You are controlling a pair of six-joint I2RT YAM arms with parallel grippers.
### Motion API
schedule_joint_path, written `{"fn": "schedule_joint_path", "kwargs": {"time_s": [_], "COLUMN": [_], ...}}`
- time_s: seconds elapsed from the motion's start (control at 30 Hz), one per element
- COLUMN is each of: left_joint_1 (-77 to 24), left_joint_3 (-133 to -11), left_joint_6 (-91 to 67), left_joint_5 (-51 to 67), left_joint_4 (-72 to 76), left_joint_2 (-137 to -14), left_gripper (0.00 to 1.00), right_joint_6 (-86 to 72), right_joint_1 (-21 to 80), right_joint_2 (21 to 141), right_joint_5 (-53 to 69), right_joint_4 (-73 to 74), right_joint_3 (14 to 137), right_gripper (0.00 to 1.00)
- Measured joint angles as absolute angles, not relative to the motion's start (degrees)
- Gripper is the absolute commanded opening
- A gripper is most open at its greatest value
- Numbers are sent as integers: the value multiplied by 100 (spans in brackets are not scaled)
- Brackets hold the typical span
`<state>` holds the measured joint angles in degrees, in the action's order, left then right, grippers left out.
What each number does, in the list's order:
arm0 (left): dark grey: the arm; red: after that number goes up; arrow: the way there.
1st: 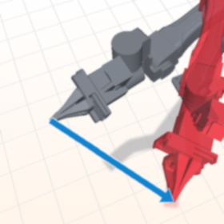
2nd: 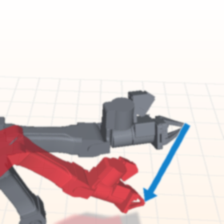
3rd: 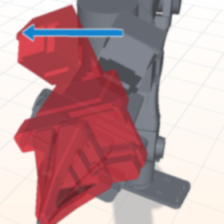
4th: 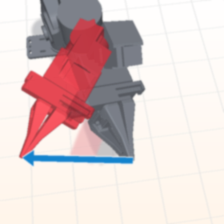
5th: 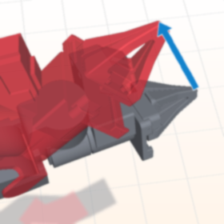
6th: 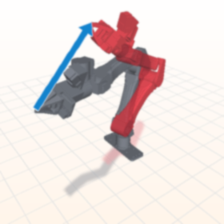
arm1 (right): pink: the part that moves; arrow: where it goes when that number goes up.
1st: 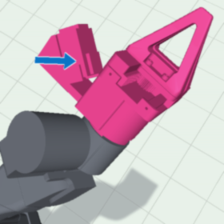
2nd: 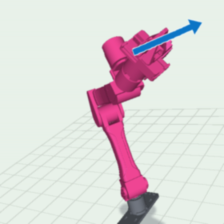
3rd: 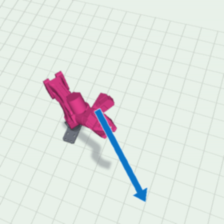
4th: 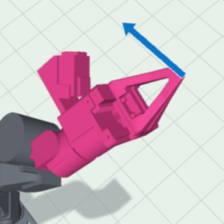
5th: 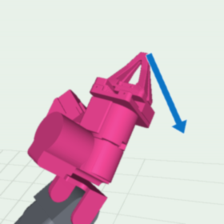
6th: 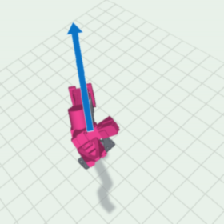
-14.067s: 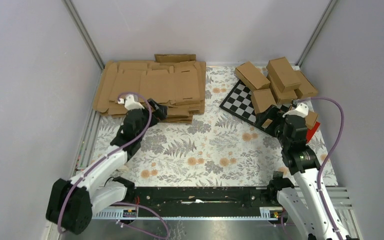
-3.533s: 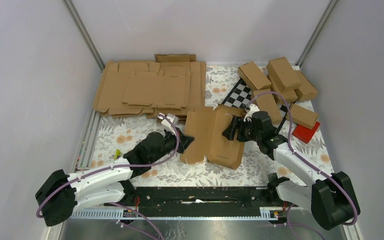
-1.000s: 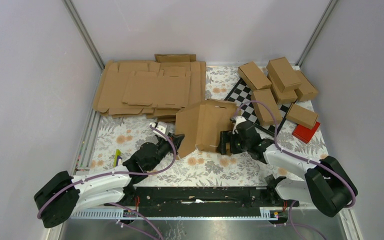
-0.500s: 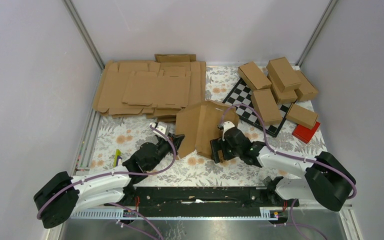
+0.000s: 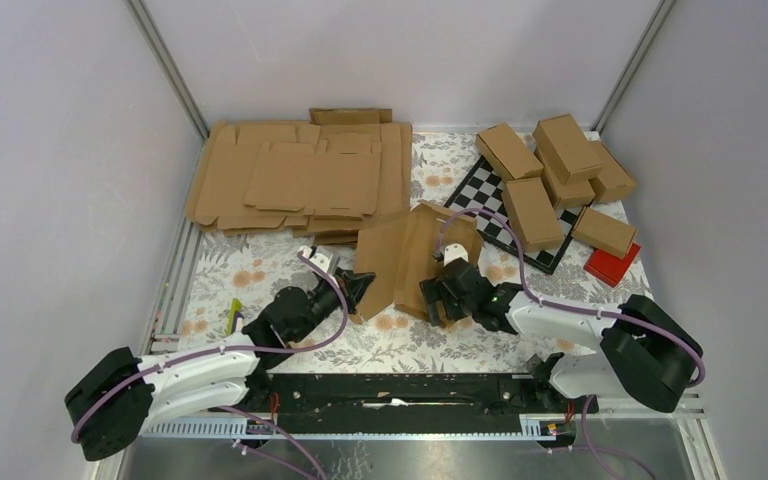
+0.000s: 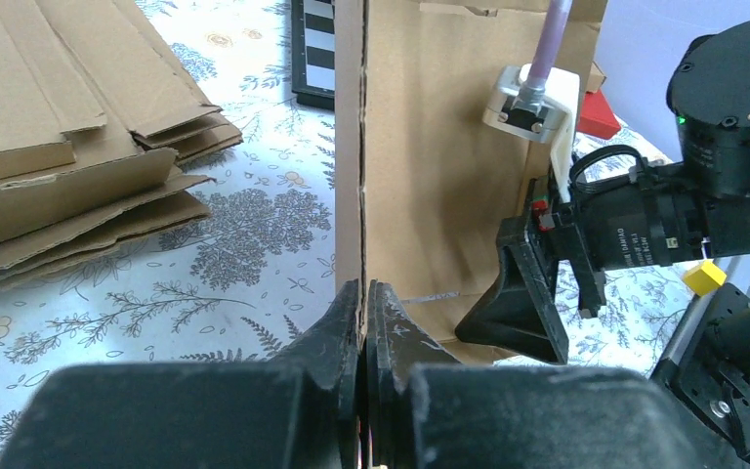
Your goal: Fold the paper box
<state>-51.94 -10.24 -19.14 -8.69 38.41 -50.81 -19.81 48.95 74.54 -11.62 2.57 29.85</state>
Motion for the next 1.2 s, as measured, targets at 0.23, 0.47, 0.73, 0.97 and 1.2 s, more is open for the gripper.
{"fn": "schedule_joint_path", "kwargs": {"time_s": [0.23,0.47,0.73,0.97,1.2], "left_joint_1": [-5194,-5177,-5094,-5065,-5050], "left_joint_3": [-996,-1072,-2032,-2740,-2921], "left_joint_6": [-1951,-2086,-2556,-2738,-2749], "left_joint_5": [-790,-930,-891,-696,-574], "left_joint_4": [3865,3673,2633,1852,1638], "left_joint_2": [-5033,-5033,-5349,-5732,-5784], "left_gripper": [0,0,0,0,0], "right_joint_6": [-1988,-1970,-1944,-1944,-2018], "right_joint_1": [5000,5070,5092,5140,5188], "right_joint_2": [7476,7094,7155,7452,7583], "right_joint_5": [-1227,-941,-779,-825,-1009], "right_joint_4": [239,40,-123,-132,-150], "right_joint_3": [2987,2867,2862,2871,2963], "right_gripper": [100,100,100,100,99]}}
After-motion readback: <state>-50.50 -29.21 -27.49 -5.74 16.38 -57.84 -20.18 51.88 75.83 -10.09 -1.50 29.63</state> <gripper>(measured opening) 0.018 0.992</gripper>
